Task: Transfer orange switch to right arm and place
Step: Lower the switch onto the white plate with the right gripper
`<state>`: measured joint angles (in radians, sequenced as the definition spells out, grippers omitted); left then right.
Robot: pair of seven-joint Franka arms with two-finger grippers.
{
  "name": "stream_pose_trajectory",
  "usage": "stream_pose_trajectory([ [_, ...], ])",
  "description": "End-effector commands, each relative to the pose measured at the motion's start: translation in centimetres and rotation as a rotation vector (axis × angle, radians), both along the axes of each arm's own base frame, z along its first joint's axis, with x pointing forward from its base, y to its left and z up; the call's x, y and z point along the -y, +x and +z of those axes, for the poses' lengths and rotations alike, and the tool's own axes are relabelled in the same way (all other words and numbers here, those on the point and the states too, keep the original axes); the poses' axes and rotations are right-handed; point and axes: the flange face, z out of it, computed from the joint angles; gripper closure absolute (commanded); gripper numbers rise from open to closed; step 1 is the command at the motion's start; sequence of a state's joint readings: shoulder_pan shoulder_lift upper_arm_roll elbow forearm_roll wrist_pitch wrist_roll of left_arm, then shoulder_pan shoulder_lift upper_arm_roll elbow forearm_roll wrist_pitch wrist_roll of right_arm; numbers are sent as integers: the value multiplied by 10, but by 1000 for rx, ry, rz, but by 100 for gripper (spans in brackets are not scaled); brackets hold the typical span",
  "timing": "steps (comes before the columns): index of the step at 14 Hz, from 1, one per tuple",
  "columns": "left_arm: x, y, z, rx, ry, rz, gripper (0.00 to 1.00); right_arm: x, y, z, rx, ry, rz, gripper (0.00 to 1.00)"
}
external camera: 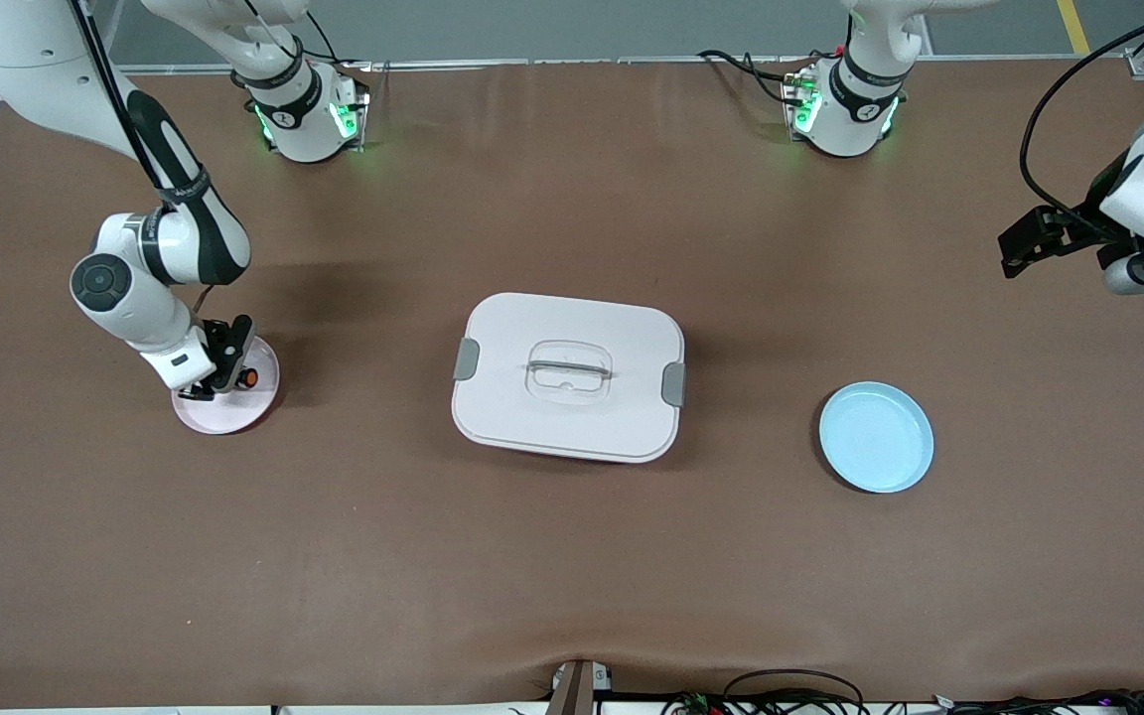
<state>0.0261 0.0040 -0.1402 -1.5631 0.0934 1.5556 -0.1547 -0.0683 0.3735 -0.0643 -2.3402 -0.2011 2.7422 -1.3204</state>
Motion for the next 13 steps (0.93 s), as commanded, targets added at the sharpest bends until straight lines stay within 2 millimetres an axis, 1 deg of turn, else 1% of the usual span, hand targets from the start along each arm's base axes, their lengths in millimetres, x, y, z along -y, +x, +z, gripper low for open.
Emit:
stream_pose_trajectory([
  [1, 0, -6, 4, 5, -13, -13, 0, 3, -2, -3, 8, 1, 17, 84],
  [3, -1, -6, 4, 7, -13, -12, 0, 4, -2, -2, 9, -1, 17, 82],
  [4, -1, -6, 4, 5, -13, -12, 0, 4, -2, -3, 8, 0, 16, 78],
  [5, -1, -5, 3, 4, -13, -12, 0, 5, -2, -2, 8, -1, 15, 67],
  [6, -1, -5, 3, 4, -13, -12, 0, 5, -1, -1, 9, 0, 14, 40],
  [7, -1, -5, 3, 4, -13, -12, 0, 5, -1, -1, 11, -1, 15, 8],
  [8, -1, -5, 3, 5, -14, -12, 0, 6, -1, 0, 7, -2, 16, 0],
  [12, -1, -5, 3, 5, -14, -12, 0, 5, 4, 10, 19, -5, 10, 0],
  [13, -1, -5, 3, 5, -14, -12, 0, 6, 7, 18, 30, -8, 6, 0],
])
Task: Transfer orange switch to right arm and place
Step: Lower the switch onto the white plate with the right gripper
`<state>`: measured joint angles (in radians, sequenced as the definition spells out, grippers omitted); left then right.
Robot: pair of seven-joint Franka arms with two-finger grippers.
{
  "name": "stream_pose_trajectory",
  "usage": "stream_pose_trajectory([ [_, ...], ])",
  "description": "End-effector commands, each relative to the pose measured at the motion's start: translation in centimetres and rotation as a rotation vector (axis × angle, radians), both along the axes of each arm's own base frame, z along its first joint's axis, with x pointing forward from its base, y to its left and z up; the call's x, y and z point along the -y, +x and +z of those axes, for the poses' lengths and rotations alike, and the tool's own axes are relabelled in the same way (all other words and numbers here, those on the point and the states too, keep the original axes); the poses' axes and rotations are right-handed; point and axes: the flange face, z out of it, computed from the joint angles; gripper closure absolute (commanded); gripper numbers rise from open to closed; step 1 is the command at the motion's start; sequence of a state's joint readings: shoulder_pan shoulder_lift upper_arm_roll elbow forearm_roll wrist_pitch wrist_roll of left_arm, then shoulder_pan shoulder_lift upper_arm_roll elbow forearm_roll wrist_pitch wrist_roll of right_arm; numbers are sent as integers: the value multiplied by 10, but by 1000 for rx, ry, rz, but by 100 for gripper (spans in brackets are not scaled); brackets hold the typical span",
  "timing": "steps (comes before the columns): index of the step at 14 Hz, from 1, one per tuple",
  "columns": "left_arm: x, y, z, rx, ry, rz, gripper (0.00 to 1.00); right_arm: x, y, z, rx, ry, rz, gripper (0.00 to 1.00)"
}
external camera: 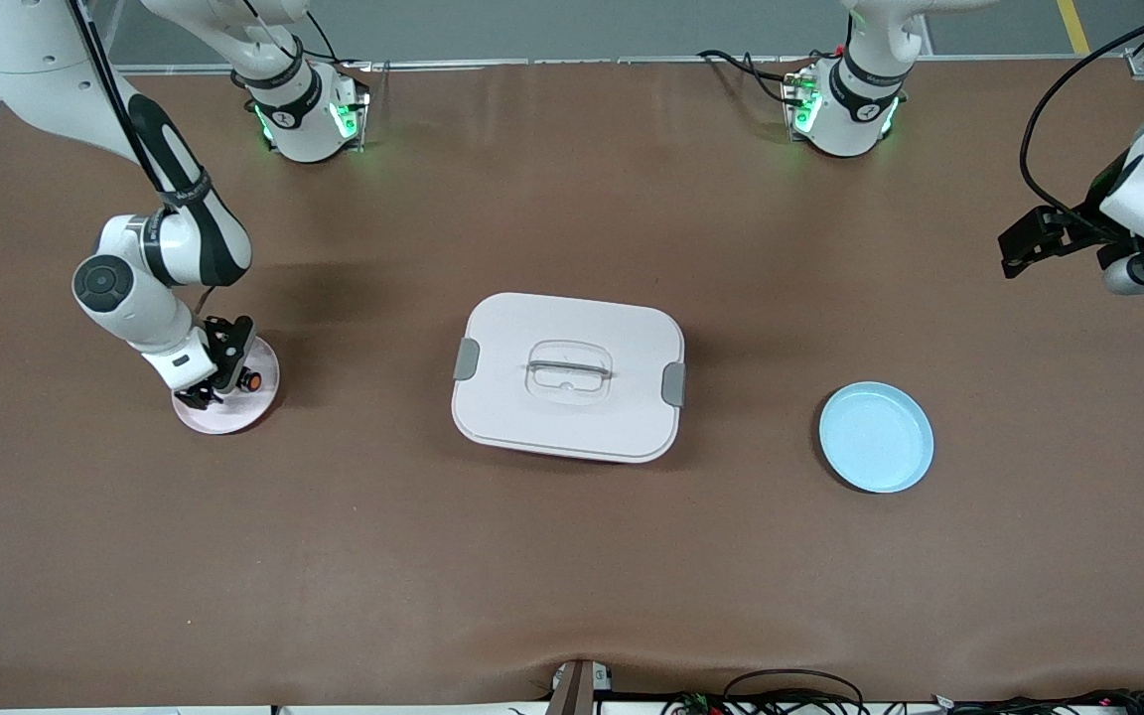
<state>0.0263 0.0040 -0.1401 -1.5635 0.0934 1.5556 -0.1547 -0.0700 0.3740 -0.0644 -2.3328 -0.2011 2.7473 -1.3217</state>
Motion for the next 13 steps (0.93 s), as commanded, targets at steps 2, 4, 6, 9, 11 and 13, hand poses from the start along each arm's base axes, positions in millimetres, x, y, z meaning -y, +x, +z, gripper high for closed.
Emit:
stream_pose_trajectory([
  [2, -1, -5, 2, 4, -13, -12, 0, 8, 9, 33, 21, -14, -9, 0],
  [4, -1, -5, 2, 4, -13, -12, 0, 7, 12, 45, 24, -17, -11, 0],
  [6, -2, -4, 3, 6, -14, -12, 0, 7, 14, 58, 39, -20, -22, 0],
  [9, -3, -4, 3, 6, -14, -9, 0, 9, 16, 73, 94, -5, -248, 0],
  [11, -2, -4, 2, 4, -14, -12, 0, 9, 16, 76, 127, 13, -496, 0],
  [13, -3, -5, 4, 7, -14, -11, 0, 7, 17, 79, 157, 31, -717, 0],
])
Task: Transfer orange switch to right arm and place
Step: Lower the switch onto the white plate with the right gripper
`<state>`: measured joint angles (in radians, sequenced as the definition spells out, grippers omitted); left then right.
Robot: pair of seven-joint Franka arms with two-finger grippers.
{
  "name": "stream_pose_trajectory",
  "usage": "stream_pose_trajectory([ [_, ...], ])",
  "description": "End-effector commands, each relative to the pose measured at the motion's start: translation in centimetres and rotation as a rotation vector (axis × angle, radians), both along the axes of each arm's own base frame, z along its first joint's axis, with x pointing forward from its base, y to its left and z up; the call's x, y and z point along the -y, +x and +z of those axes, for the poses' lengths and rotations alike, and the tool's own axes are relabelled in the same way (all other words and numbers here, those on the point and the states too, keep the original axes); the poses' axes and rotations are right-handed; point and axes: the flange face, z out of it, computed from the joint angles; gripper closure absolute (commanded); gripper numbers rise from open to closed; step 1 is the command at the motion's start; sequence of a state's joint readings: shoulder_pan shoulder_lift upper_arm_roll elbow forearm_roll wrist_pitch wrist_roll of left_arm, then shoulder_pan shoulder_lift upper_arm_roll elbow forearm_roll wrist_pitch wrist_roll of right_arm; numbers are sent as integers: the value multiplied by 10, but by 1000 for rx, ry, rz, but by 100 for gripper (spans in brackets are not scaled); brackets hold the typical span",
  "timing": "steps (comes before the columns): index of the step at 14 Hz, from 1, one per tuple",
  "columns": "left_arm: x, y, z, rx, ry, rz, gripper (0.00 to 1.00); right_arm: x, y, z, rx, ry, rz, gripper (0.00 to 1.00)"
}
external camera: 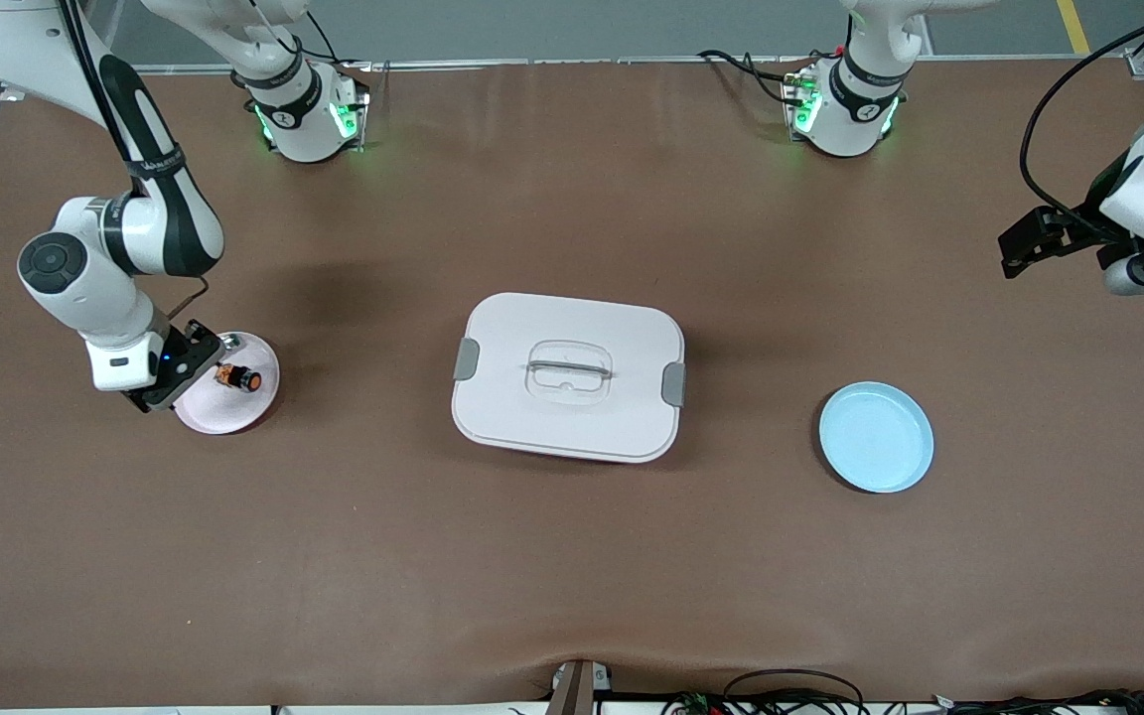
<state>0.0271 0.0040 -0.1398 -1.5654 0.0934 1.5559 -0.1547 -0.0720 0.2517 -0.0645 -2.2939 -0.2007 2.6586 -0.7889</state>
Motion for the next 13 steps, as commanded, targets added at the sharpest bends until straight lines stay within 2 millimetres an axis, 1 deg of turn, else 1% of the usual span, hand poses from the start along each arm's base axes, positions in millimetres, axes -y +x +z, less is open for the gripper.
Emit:
stream_pose_trajectory([
  [1, -1, -4, 4, 7, -14, -13, 0, 1, -3, 9, 40, 26, -261, 0],
  [4, 0, -4, 3, 6, -14, -15, 0, 0, -1, 14, 76, 59, -454, 0],
  [7, 0, -4, 2, 4, -14, -15, 0, -2, 6, 25, 125, 136, -698, 0],
  [11, 0, -4, 2, 4, -14, -13, 0, -5, 28, 53, 137, 164, -754, 0],
  [13, 0, -4, 2, 4, -14, -15, 0, -15, 42, 75, 78, 197, -798, 0],
])
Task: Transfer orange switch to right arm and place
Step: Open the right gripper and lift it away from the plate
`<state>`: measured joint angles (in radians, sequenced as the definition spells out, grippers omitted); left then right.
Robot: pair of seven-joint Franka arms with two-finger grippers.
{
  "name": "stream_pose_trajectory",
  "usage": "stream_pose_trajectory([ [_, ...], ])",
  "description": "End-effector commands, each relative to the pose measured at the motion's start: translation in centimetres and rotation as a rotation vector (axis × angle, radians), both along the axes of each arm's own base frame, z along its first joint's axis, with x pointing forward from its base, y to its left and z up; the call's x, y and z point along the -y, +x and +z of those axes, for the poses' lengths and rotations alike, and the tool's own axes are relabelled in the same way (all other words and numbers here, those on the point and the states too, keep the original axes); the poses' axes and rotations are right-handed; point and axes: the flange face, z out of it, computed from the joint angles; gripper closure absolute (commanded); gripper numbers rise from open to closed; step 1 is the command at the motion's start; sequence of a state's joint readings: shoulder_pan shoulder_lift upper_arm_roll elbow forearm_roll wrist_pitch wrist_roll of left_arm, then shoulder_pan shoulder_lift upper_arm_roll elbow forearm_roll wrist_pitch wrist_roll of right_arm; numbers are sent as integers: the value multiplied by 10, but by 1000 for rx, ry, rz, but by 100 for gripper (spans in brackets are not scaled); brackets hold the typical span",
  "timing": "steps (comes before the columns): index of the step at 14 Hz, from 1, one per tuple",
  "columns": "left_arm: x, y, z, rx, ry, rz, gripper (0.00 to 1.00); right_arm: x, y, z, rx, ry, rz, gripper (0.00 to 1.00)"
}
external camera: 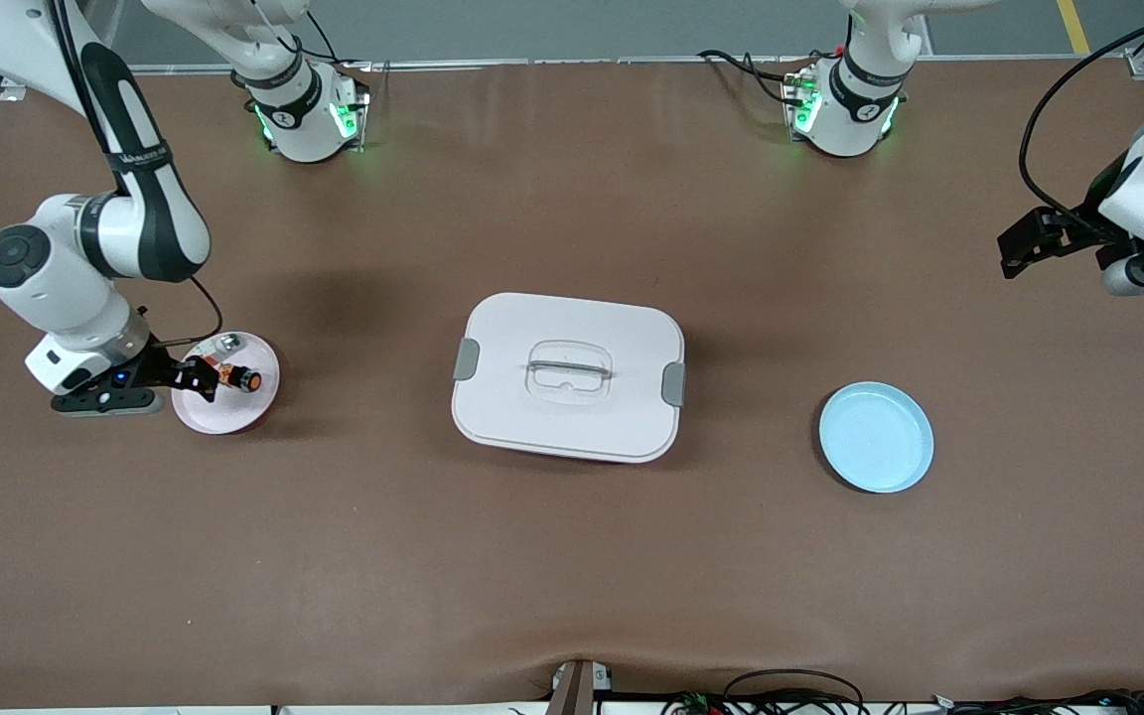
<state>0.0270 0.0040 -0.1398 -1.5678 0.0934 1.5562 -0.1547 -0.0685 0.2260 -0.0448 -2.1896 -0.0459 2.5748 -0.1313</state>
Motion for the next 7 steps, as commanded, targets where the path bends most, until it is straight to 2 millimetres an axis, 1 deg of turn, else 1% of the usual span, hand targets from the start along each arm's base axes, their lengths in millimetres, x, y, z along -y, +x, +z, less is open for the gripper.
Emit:
stream_pose_trajectory([
  [1, 0, -4, 3, 6, -14, -15, 0, -12, 16, 37, -57, 47, -35, 0],
  [3, 0, -4, 3, 5, -14, -13, 0, -14, 26, 62, -74, 49, -31, 0],
  [5, 0, -4, 3, 5, -14, -15, 0, -16, 24, 85, -46, 48, -27, 0],
  [6, 0, -4, 3, 5, -14, -13, 0, -23, 22, 95, -41, 49, -19, 0],
  [7, -1, -4, 3, 5, -14, -13, 0, -25, 17, 106, -54, 52, -27, 0],
])
